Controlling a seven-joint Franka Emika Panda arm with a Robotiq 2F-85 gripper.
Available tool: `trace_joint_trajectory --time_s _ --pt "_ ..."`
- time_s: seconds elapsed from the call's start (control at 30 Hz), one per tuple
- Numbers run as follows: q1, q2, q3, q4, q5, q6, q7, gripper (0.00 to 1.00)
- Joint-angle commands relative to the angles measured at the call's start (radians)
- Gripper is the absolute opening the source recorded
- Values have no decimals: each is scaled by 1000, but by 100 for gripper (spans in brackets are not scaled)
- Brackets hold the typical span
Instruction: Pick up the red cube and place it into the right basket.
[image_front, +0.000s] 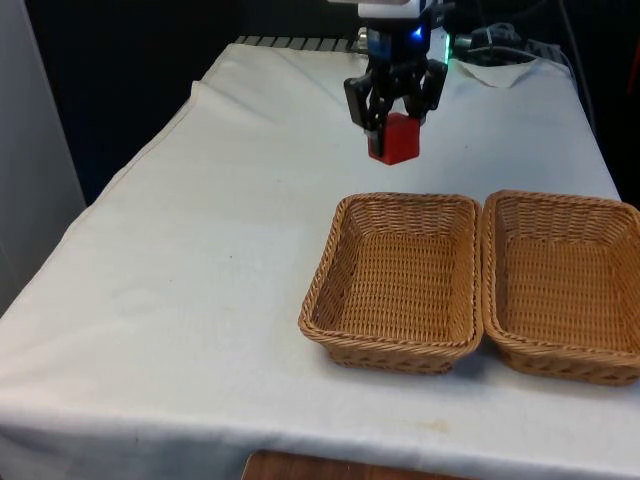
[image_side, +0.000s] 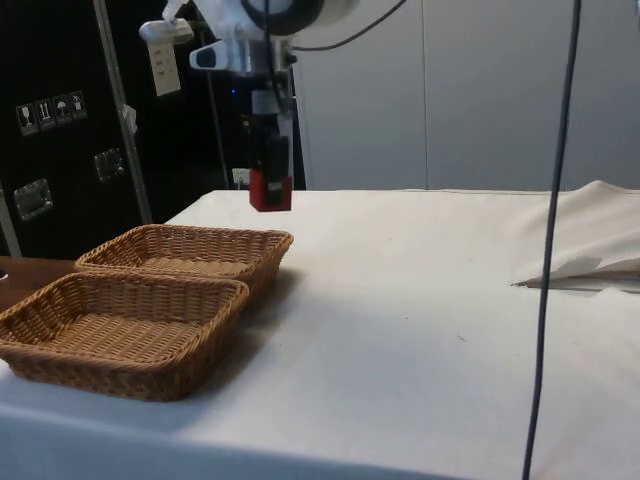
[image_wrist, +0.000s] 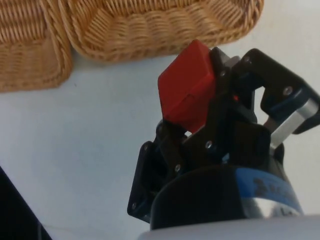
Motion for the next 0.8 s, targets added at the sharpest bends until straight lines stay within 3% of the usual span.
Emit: trace_joint_trajectory --time_s 0.0,0.1,0.13,0.17,0.33,0.4,0.43,0.47,0.7,0.77 --pt "-6 15 6 21 21 -8 -14 2" --pt "-7 45 7 54 39 -10 -23 2" --pt "-1 41 0 46 25 -1 -12 2" --pt "-8 55 7 66 45 -11 -26 2" --pt "-13 116 8 138 78 -16 -41 2" --pt "-13 136 8 163 88 -18 -44 2" --pt "-5 135 0 156 77 -7 -35 2" --pt "-13 146 8 176 92 -19 -45 2" --pt "-14 225 9 278 122 -33 -46 2" --pt "-6 224 0 274 113 -25 -38 2"
